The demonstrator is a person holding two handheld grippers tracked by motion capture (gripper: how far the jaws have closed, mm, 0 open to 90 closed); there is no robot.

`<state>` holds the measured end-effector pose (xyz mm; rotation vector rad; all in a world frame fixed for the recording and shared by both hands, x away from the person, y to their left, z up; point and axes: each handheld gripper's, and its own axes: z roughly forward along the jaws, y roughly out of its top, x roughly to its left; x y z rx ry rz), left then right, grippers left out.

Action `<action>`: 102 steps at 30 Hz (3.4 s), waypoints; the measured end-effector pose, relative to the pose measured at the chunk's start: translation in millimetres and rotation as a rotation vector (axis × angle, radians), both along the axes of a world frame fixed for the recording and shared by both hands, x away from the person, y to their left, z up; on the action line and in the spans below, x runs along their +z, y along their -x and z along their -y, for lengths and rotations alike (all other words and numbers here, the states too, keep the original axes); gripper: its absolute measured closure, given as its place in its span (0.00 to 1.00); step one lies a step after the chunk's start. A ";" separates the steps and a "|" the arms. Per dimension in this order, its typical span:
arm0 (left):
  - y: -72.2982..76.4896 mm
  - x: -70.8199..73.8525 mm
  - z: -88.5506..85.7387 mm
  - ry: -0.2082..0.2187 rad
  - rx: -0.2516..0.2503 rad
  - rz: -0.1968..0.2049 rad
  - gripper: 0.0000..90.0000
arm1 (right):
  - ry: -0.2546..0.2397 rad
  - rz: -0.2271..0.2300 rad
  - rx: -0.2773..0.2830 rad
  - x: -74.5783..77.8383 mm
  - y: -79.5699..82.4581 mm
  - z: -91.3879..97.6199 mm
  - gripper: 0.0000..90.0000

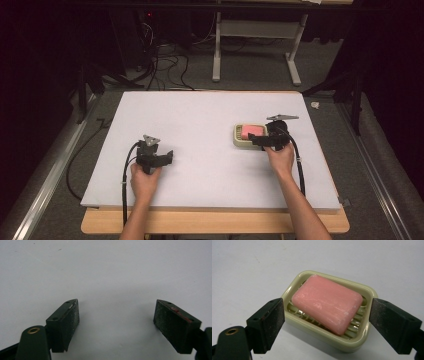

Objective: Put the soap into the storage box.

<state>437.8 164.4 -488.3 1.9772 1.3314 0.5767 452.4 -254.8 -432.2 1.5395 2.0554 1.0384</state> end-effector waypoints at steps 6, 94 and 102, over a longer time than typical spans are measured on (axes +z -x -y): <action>0.0 0.0 0.0 0.000 0.000 0.000 0.24 | -0.008 0.018 -0.005 4.9 4.6 6.1 0.15; 0.0 0.0 0.1 -0.001 0.001 0.000 0.24 | -0.072 0.127 -0.039 10.6 86.0 66.1 0.20; 0.0 0.1 0.0 -0.001 0.000 0.000 0.24 | -0.091 0.128 -0.051 6.9 92.8 70.4 0.22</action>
